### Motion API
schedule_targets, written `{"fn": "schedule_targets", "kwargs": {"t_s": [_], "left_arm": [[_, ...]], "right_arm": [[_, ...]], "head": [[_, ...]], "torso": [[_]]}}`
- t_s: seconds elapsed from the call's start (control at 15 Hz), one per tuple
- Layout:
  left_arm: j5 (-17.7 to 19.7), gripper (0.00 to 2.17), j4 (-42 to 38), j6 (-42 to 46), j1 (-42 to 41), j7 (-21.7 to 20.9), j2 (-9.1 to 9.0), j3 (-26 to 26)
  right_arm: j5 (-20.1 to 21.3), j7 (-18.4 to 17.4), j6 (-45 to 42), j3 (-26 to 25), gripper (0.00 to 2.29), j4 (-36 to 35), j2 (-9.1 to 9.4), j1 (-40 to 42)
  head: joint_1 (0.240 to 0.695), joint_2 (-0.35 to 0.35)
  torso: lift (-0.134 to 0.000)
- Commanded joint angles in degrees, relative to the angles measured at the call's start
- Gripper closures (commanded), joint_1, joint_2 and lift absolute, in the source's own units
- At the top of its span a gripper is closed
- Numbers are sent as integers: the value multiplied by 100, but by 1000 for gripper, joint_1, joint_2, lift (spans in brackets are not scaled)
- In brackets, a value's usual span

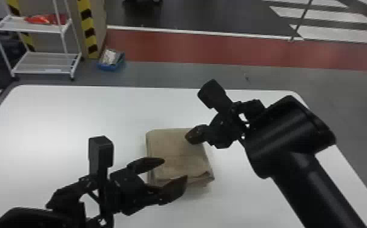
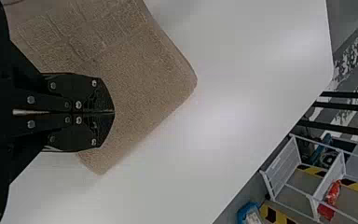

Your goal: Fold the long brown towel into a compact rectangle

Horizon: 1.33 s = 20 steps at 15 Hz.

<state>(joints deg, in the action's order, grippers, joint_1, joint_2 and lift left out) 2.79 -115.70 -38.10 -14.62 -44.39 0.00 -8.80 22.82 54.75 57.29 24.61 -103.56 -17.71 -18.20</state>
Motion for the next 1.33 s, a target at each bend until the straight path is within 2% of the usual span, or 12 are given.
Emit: {"fn": "schedule_targets", "kwargs": {"t_s": [0.0, 0.2, 0.53, 0.73, 0.93, 1.07, 1.27], "left_arm": [[2, 140, -23, 228, -24, 27, -15, -166], [2, 140, 21, 263, -24, 35, -15, -219], [2, 140, 109, 404, -15, 27, -15, -192], [2, 140, 127, 404, -6, 27, -15, -175], [11, 140, 127, 404, -15, 9, -15, -122], [11, 140, 136, 422, -15, 9, -15, -122], [11, 140, 188, 422, 3, 0, -15, -122]], "right_arm": [[91, -140, -302, -18, 1676, 459, 321, -140], [249, -290, -337, -18, 1676, 837, 461, -280], [319, -369, -337, -71, 1676, 987, 426, -245], [135, -377, -249, -238, 1676, 776, 435, -201], [11, -290, 156, -238, 1676, 196, 215, 10], [47, -263, 173, -290, 1676, 143, 119, 133], [108, -298, 32, -431, 1676, 345, 84, 133]], "head": [[695, -139], [695, -139], [695, -154], [695, -162], [695, -159], [695, -159], [695, -179]], "torso": [[-120], [-120], [-120], [-120], [-120], [-120], [-120]]}}
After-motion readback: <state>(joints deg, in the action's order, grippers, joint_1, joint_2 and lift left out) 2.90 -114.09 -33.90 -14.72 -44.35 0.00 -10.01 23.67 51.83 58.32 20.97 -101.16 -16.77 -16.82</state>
